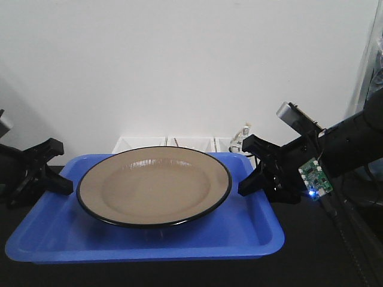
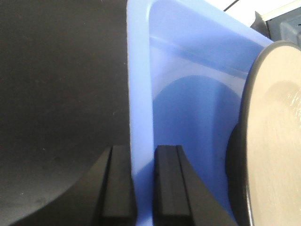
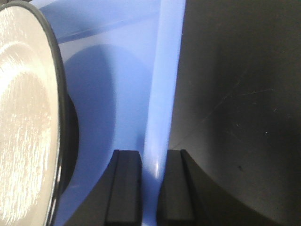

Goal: Place disk in tray to left cabinet
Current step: 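Grip the tray edges with both grippers and lift the tray, then hold the tray level with both grippers while the base turns away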

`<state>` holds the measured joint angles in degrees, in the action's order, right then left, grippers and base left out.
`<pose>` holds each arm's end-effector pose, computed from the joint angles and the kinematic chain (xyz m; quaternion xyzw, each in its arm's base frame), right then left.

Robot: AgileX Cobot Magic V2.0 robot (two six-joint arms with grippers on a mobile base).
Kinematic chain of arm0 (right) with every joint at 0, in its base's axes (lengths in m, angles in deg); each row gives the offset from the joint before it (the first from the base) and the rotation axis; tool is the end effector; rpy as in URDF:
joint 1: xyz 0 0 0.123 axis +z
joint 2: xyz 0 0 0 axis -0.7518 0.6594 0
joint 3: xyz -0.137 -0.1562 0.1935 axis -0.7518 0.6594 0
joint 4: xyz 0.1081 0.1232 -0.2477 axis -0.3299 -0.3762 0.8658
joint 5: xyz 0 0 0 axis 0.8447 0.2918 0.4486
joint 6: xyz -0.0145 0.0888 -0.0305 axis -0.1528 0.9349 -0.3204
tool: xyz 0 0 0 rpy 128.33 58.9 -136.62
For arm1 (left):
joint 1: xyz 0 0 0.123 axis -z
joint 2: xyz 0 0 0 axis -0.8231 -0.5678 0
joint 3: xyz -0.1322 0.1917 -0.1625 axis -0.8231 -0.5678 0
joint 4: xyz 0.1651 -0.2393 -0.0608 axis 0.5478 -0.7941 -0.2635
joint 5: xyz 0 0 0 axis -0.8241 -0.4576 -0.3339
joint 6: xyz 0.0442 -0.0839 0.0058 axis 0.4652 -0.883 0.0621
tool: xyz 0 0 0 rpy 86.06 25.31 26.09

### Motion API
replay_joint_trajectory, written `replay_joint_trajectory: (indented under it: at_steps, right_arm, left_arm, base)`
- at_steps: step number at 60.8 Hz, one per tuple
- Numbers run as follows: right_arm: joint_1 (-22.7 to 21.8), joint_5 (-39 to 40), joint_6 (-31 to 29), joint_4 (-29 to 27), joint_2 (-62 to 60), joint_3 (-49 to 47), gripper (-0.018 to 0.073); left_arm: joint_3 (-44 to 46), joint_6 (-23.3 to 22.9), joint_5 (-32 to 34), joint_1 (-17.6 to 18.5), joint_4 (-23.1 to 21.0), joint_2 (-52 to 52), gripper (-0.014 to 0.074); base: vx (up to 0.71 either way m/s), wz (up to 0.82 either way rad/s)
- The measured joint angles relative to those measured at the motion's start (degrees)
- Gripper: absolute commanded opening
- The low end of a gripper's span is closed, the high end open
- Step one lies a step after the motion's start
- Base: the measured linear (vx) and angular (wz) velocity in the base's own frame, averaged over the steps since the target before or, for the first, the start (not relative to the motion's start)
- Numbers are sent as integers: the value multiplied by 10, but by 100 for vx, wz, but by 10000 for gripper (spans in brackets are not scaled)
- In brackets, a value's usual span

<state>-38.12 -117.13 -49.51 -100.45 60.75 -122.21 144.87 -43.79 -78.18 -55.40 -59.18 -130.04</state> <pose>0.3925 0.1249 0.3581 0.0183 0.9214 0.3348 0.1964 0.3715 -0.0507 0.3583 -0.0823 0.9087 -0.3172 0.2587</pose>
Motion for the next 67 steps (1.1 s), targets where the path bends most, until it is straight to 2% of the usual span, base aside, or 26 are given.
replay_joint_trajectory:
  at_steps: [67]
  right_arm:
    - [0, 3, -2, 0, 0, 0, -4]
  left_arm:
    - [0, 0, 0, 0, 0, 0, -1]
  base:
    - [-4, 2]
